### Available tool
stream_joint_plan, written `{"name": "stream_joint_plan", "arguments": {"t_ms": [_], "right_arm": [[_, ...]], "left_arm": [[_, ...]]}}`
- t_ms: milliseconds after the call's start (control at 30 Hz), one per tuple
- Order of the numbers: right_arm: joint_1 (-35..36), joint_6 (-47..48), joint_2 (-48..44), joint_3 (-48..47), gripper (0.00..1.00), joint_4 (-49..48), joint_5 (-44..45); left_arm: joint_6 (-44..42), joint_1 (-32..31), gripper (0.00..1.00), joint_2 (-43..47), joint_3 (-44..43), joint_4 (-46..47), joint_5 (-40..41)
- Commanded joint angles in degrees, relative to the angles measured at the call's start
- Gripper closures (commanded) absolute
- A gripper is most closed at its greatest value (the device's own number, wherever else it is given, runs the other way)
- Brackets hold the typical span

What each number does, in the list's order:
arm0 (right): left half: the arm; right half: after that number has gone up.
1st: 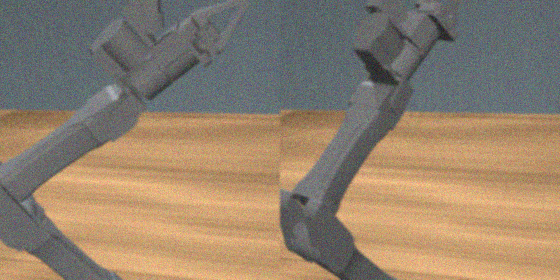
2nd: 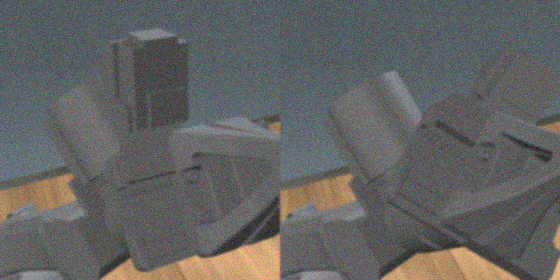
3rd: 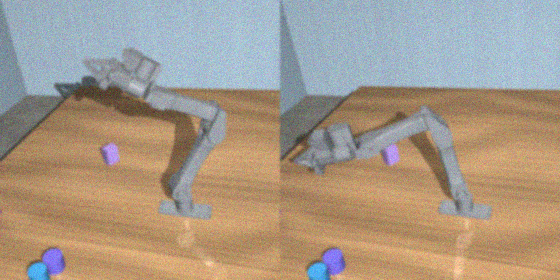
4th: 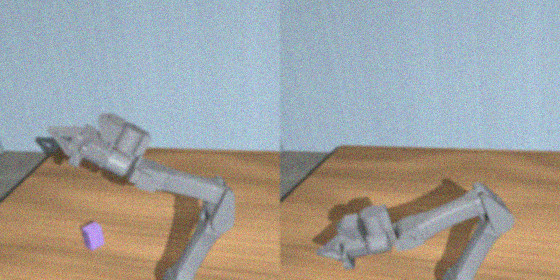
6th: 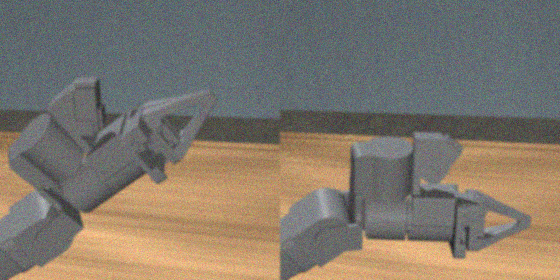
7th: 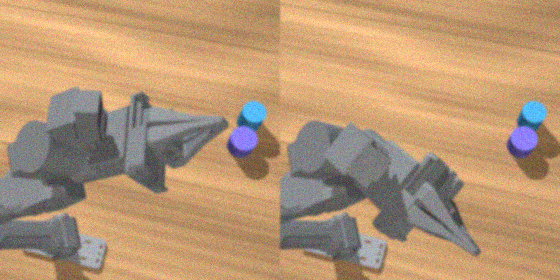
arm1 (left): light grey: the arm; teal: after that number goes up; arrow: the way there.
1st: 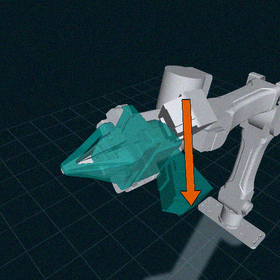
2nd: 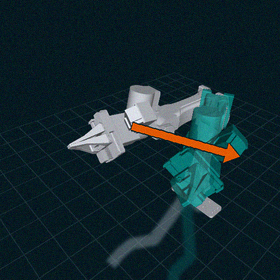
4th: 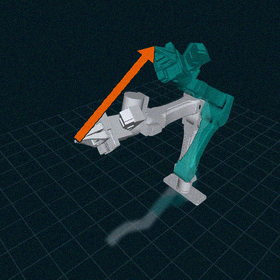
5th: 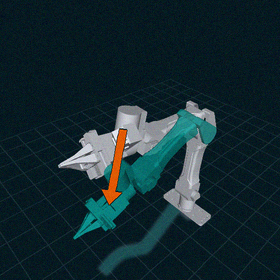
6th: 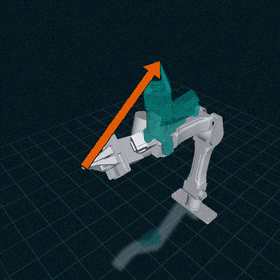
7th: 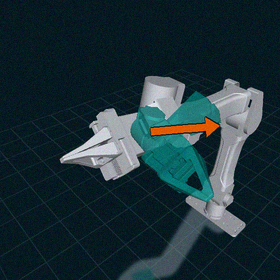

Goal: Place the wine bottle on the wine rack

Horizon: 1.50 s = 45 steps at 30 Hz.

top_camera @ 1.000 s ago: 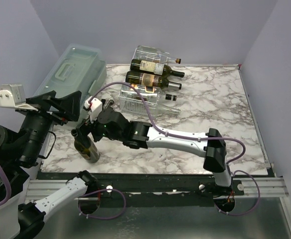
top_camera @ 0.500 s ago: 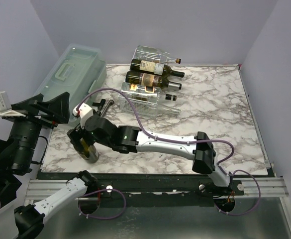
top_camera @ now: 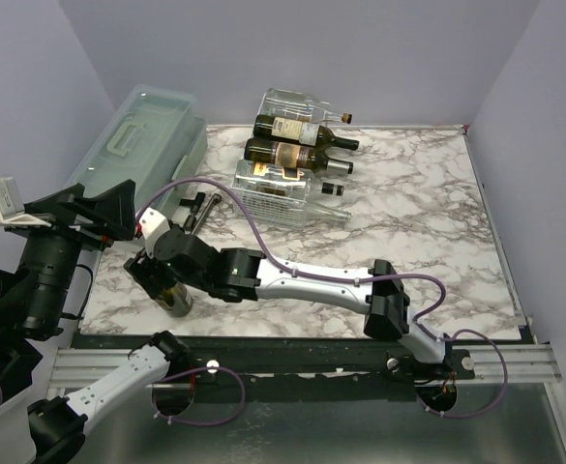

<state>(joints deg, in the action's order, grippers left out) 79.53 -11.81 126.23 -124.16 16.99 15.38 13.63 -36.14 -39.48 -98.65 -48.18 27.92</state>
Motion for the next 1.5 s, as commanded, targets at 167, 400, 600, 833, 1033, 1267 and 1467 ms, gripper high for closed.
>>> {"name": "stream_joint_plan", "arguments": {"t_ms": [167, 400, 600, 833, 1033, 1267, 1467], "right_arm": [[0.49, 2.69, 3.47, -3.65, 0.31, 2.87, 1.31], [0.53, 3.2, 3.49, -3.16, 0.43, 0.05, 2.41], [0.48, 3.43, 3.72, -3.57, 0.72, -0.84, 2.29], [0.47, 0.41, -3.93, 7.17, 0.99, -8.65, 9.28], [-4.56, -12.26, -17.44, 23.38, 0.99, -14.76, 11.4], [-16.53, -23.55, -35.81, 44.45, 0.99, -16.25, 6.97], [-23.61, -20.14, -51.9, 55.24, 0.99, -8.62, 14.67]], "left_arm": [[0.62, -0.38, 0.01, 0.26, -1.06, -0.84, 0.02], [0.63, -0.37, 0.01, -0.24, -0.77, -0.77, -0.23], [0.7, -0.38, 0.01, -0.51, -0.41, -0.77, -0.24], [0.61, -0.42, 0.01, -1.15, 0.41, -0.42, 0.0], [0.7, -0.38, 0.01, -1.99, 2.15, 0.38, -0.18], [0.17, -0.42, 0.01, -3.45, 5.71, 2.05, 0.42], [-0.27, -0.42, 0.01, -6.65, 10.41, 5.47, -0.25]]}}
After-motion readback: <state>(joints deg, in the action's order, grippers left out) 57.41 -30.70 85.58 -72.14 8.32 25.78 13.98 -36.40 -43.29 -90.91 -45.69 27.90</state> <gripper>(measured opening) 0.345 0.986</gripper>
